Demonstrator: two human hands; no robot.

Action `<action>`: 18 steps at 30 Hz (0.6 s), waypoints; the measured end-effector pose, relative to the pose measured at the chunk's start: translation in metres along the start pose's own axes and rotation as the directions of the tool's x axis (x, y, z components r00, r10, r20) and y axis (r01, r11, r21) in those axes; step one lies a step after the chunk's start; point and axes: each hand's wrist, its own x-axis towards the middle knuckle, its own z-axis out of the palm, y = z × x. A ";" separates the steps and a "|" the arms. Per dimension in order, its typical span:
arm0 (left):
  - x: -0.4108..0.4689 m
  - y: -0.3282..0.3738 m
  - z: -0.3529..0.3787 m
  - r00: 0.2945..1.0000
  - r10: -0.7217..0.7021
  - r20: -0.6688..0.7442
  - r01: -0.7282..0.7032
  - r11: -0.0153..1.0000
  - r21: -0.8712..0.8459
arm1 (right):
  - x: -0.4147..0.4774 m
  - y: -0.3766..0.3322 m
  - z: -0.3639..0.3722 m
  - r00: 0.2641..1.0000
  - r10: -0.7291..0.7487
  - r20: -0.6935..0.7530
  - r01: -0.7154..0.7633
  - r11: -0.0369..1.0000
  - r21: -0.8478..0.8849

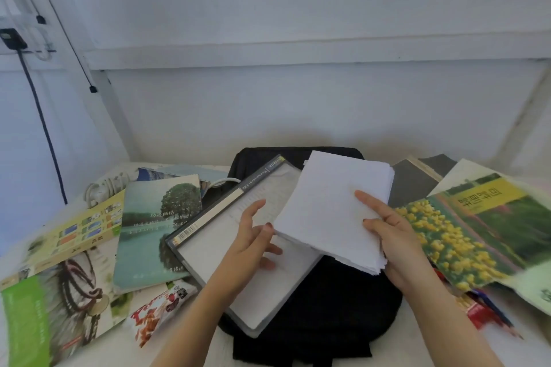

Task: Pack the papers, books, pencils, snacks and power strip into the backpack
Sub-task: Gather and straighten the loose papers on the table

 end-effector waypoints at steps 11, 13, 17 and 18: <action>-0.006 0.002 0.009 0.967 0.038 0.251 -0.227 0.576 0.786 | -0.012 -0.013 -0.018 0.968 -0.040 -0.248 0.078 0.987 0.144; -0.002 0.008 0.003 0.968 -0.006 0.252 -0.184 0.669 0.720 | -0.014 -0.013 -0.020 0.970 -0.036 -0.242 0.072 0.987 0.143; 0.004 0.024 -0.018 0.953 -0.055 0.297 -0.156 0.751 0.642 | -0.016 -0.013 -0.019 0.977 -0.023 -0.214 0.062 0.982 0.181; 0.006 0.028 -0.024 0.957 -0.052 0.286 -0.165 0.714 0.680 | -0.017 -0.013 -0.018 0.980 -0.017 -0.200 0.057 0.980 0.192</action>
